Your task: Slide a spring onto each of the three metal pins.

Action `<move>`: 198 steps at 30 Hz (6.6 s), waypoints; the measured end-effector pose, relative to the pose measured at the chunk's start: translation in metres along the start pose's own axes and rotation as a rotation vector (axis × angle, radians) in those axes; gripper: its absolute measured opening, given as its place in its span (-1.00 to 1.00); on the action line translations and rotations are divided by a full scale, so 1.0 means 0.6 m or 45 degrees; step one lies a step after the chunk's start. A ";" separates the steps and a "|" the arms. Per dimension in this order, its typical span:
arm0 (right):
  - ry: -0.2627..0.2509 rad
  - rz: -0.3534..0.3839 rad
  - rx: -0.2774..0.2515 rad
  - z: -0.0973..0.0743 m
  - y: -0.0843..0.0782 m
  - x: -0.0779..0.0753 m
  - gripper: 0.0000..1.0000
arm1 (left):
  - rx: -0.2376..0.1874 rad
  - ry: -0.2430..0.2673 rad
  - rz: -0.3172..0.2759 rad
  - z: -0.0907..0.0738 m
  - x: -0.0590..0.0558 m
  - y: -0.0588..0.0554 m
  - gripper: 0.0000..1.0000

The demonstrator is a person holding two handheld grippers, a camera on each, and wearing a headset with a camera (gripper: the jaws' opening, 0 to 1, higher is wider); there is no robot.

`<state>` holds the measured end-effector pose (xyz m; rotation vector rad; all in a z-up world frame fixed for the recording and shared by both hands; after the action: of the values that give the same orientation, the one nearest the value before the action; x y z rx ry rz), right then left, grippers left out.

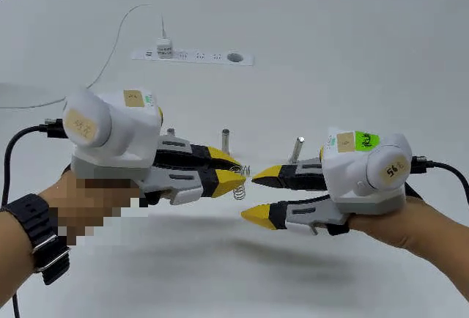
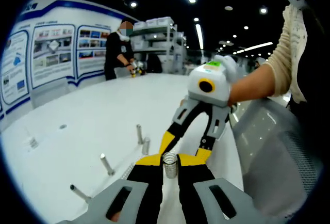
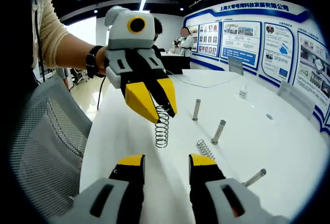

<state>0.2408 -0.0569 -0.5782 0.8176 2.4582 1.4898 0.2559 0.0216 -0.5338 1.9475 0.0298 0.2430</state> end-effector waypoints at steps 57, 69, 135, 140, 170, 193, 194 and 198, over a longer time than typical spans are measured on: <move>-0.297 0.212 -0.107 -0.110 -0.041 -0.089 0.16 | 0.177 0.321 -0.009 -0.109 0.184 -0.058 -0.82; -0.300 0.247 -0.130 -0.112 -0.040 -0.091 0.19 | 0.192 0.329 0.005 -0.091 0.207 -0.060 -0.82; -0.293 0.284 -0.114 -0.106 -0.051 -0.090 0.20 | 0.272 0.328 -0.050 -0.046 0.199 -0.155 -0.80; -0.292 0.284 -0.111 -0.105 -0.051 -0.089 0.20 | 0.272 0.333 -0.044 -0.045 0.199 -0.154 -0.79; -0.279 0.276 -0.102 -0.100 -0.052 -0.086 0.20 | 0.247 0.375 -0.067 -0.061 0.196 -0.149 -0.49; -0.268 0.272 -0.107 -0.097 -0.051 -0.088 0.19 | 0.208 0.409 -0.085 -0.096 0.161 -0.145 -0.44; -0.269 0.272 -0.106 -0.097 -0.051 -0.089 0.19 | 0.209 0.409 -0.082 -0.097 0.159 -0.145 -0.45; -0.269 0.272 -0.108 -0.097 -0.052 -0.089 0.19 | 0.202 0.401 -0.078 -0.100 0.149 -0.142 -0.46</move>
<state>0.2512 -0.1409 -0.5838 1.1852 2.1975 1.4750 0.3405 0.1210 -0.5764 2.0437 0.3233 0.5182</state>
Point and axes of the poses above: the centre of the closed fingertips' face, and the gripper's own axes: z roughly forward along the fingers, x roughly to its left, y roughly out of its top, the point moved 4 cm from there along -z, roughly backward along the fingers, and after that the axes turned 13 degrees about z, right-handed, at the moved point
